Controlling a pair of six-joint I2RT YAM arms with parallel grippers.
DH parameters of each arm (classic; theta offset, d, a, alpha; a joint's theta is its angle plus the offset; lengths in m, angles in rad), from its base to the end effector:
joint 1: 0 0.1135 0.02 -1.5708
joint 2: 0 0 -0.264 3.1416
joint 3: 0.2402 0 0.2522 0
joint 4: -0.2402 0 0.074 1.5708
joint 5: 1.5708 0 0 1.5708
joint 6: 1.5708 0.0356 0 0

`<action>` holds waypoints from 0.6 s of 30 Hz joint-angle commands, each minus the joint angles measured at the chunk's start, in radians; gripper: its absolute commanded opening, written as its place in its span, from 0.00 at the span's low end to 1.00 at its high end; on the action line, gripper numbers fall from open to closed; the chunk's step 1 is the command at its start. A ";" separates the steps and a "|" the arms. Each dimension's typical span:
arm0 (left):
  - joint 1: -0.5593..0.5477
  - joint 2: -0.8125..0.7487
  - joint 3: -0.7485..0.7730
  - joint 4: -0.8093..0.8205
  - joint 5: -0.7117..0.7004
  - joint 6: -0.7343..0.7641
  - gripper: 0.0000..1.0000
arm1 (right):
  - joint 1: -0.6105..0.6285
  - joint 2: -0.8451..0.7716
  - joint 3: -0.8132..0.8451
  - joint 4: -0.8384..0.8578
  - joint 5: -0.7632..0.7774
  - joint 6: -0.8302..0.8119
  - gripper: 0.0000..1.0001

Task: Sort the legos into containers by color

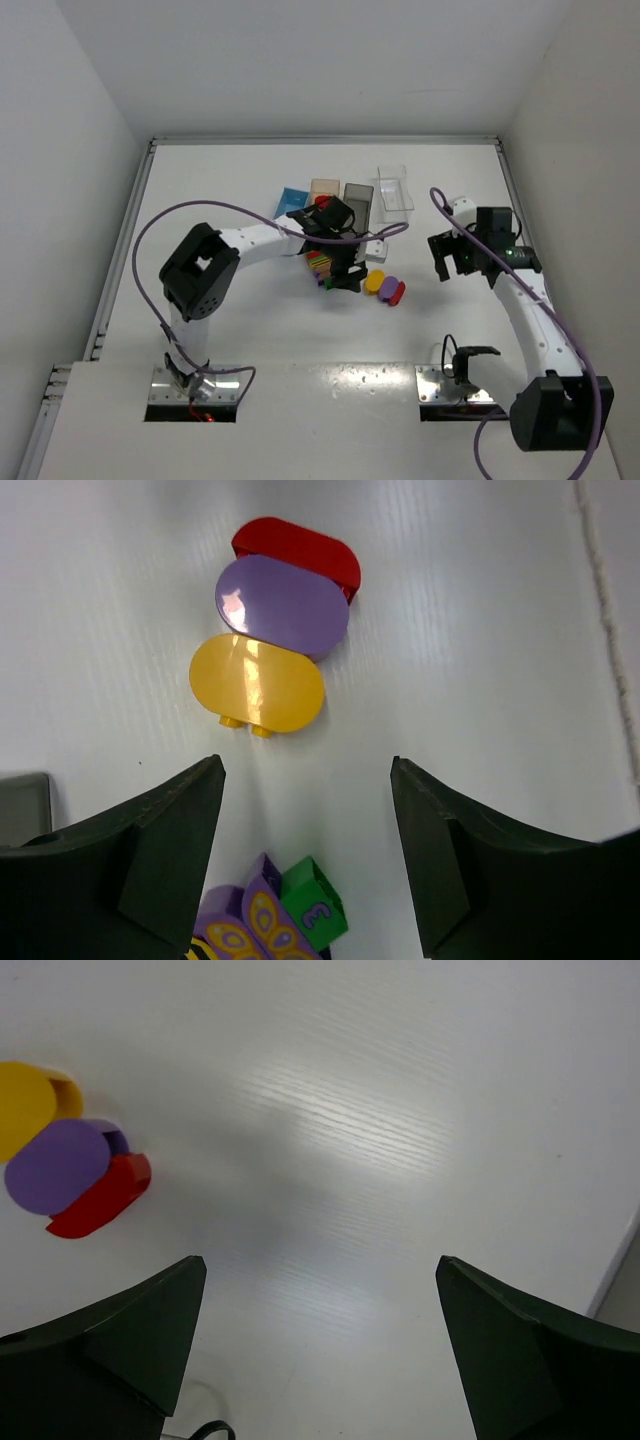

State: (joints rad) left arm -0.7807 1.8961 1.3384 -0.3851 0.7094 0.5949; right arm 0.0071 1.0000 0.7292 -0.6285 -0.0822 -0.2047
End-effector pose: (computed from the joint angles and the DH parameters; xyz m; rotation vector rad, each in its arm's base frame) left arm 0.2702 -0.3003 0.2032 1.7603 1.6841 -0.9648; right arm 0.1975 0.0043 0.2422 -0.2958 2.4481 0.0160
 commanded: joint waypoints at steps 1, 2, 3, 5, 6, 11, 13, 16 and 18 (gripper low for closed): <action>0.002 0.056 0.063 -0.001 0.067 0.242 0.74 | -0.067 0.032 0.079 -0.043 0.044 -0.016 0.99; 0.001 0.072 0.073 -0.001 0.067 0.255 0.74 | -0.094 0.052 0.100 -0.043 0.053 -0.016 1.00; -0.009 0.086 0.082 -0.001 0.058 0.267 0.74 | -0.105 0.061 0.113 -0.068 0.067 -0.025 1.00; -0.021 0.106 0.093 -0.001 0.058 0.321 0.76 | -0.120 0.074 0.153 -0.092 0.067 -0.048 1.00; -0.022 0.119 0.093 -0.001 0.047 0.339 0.77 | -0.136 0.074 0.163 -0.102 0.067 -0.059 1.00; -0.043 0.153 0.111 0.044 0.038 0.364 1.00 | -0.176 0.095 0.194 -0.139 0.067 -0.068 1.00; -0.043 0.164 0.111 0.058 0.038 0.364 1.00 | -0.185 0.095 0.206 -0.148 0.056 -0.068 1.00; -0.052 0.185 0.136 0.068 0.038 0.373 1.00 | -0.196 0.104 0.226 -0.148 0.045 -0.068 1.00; -0.052 0.196 0.146 0.068 0.038 0.373 1.00 | -0.196 0.126 0.237 -0.157 0.045 -0.068 1.00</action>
State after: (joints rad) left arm -0.8200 2.0754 1.4464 -0.3626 0.7097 0.9165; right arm -0.1818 1.1091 0.9077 -0.7738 -0.0345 -0.2661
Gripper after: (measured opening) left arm 0.997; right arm 0.996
